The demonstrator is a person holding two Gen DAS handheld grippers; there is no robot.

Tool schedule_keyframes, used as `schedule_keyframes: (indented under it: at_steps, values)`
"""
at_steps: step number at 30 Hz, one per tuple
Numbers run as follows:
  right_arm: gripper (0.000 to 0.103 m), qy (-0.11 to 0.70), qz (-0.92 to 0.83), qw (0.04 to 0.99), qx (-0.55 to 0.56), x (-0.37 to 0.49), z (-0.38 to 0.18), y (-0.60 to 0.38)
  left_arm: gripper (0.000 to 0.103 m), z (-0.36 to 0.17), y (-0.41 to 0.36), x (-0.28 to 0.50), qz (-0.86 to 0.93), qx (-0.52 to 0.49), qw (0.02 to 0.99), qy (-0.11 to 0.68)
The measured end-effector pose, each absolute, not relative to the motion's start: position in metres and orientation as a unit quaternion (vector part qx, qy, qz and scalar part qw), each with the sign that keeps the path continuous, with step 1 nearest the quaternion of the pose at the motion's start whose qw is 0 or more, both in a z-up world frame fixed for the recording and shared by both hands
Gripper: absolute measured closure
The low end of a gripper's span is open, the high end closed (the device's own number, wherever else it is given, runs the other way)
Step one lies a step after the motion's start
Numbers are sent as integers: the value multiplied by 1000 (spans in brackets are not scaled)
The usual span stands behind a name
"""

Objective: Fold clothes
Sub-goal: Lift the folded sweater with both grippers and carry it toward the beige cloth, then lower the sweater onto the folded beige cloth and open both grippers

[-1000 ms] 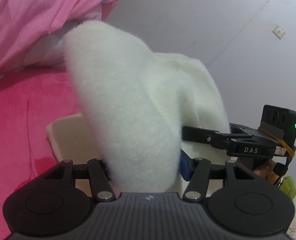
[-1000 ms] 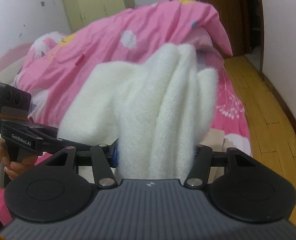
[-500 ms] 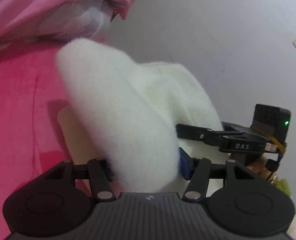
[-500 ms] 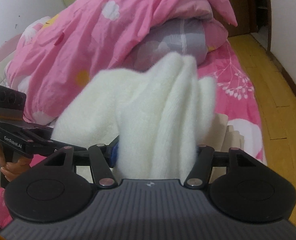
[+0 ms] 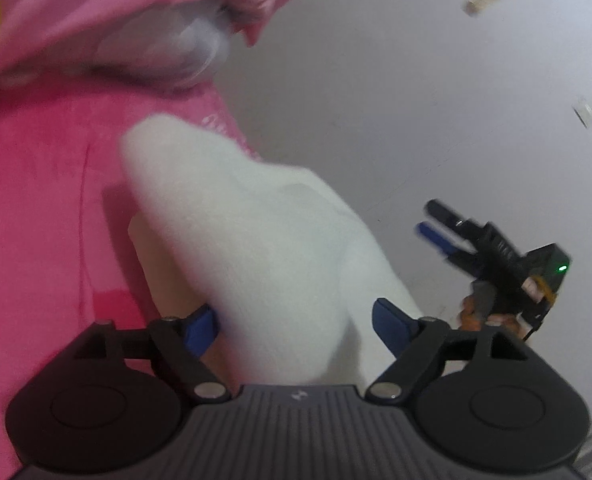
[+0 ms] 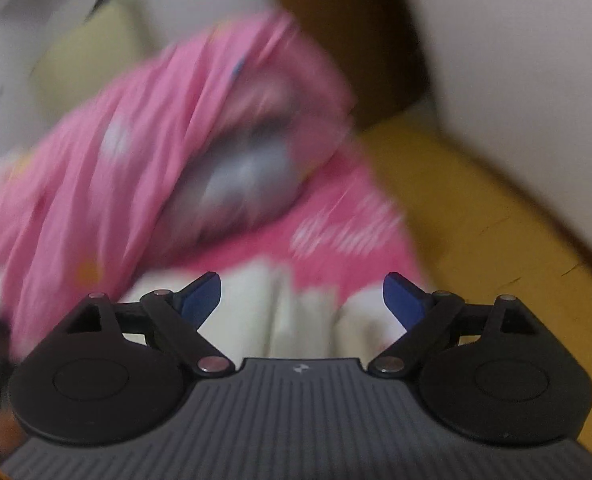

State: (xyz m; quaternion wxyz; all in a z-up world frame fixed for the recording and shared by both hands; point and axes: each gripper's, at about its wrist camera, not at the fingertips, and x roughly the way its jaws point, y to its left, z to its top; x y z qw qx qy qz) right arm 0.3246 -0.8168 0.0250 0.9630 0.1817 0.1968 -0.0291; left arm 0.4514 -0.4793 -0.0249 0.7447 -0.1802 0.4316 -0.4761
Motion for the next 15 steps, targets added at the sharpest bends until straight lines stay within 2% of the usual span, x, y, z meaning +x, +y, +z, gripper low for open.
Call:
schedule_keyframes:
  at_steps: [1,3,4,8,12,15]
  values:
    - [18,176,-39,970,161,308,31,-809,20,-20,-474,444,-477,-169,755,417]
    - [37,150,-48,980,118,277,41,-787,19,-9,-458,426,-483,-153,775,378]
    - [52,148,-49,982,103,264,44,-775,19,-8,-461,417,-486,-133,784,363]
    - [76,162,-54,984,41,223,37,-729,20,-2,-475,382,-497,-48,812,301]
    - [86,211,-50,976,-7,221,3,-705,23,3,-488,347,-502,37,831,236]
    - [88,274,-86,957,-37,236,-42,-704,23,-20,-511,322,-488,110,837,221]
